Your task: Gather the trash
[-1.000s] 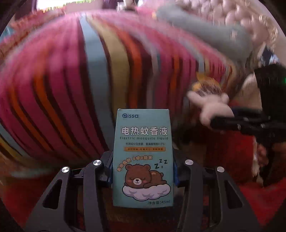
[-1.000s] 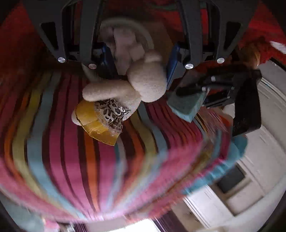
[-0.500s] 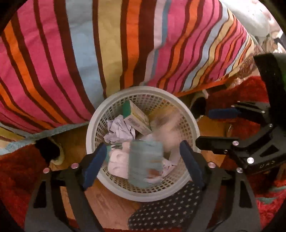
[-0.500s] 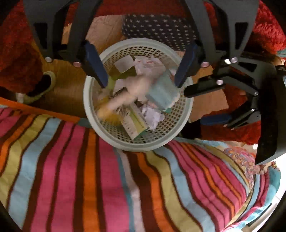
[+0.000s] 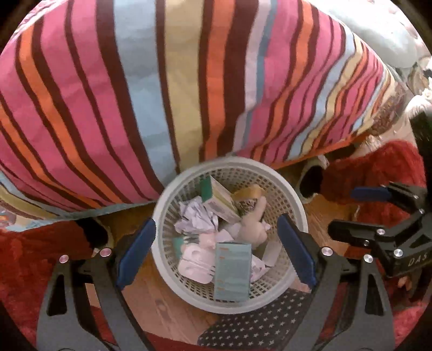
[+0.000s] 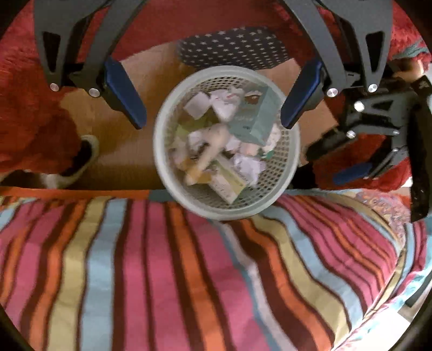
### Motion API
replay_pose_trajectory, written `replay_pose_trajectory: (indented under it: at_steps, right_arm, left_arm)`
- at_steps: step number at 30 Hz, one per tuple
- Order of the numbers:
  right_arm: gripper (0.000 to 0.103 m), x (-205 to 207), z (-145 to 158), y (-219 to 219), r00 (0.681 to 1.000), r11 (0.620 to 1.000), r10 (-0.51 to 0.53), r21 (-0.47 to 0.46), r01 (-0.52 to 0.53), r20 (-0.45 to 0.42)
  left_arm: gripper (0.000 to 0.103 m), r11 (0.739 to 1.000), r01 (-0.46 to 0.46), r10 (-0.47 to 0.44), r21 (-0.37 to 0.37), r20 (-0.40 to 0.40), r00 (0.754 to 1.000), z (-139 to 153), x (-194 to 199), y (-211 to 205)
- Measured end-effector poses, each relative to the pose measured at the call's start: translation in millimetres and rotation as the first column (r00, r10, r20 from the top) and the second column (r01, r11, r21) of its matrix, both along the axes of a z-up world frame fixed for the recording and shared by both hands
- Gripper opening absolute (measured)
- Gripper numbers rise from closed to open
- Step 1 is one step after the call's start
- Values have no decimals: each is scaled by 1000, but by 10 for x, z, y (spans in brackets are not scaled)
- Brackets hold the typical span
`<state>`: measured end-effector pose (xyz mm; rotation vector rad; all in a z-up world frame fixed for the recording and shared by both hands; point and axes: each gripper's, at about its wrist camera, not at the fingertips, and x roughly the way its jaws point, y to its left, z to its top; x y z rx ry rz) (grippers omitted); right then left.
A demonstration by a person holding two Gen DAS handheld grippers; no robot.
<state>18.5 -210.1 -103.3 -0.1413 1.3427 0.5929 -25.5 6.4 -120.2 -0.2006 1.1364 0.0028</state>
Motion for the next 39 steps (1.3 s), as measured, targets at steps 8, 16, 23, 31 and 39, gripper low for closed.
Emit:
replay_pose_trajectory:
  at_steps: [8,16,23,31,39]
  right_arm:
    - [95,69,236,-82,995,996,-90,19,90,45]
    - [95,122,335,-153,990,992,-124,28,122,73]
    - [95,94,336,-181,988,991,-136,27,135,73]
    - [95,107,261,-199,987,989,-150,22,149,55]
    - [95,79,199,-222,986,987,-158,7,158,45]
  left_arm:
    - [88,996,-51,46,70,68,997,358,79,55]
    - [88,991,-115,107,75,102,989,632,99,113]
    - [88,988,-116,102,101,134,986,758,51,60]
    - [88,981,-91,70,171,128,989,757,86,-62]
    - [88,983,-77,56,164,130,990,760,93,-97]
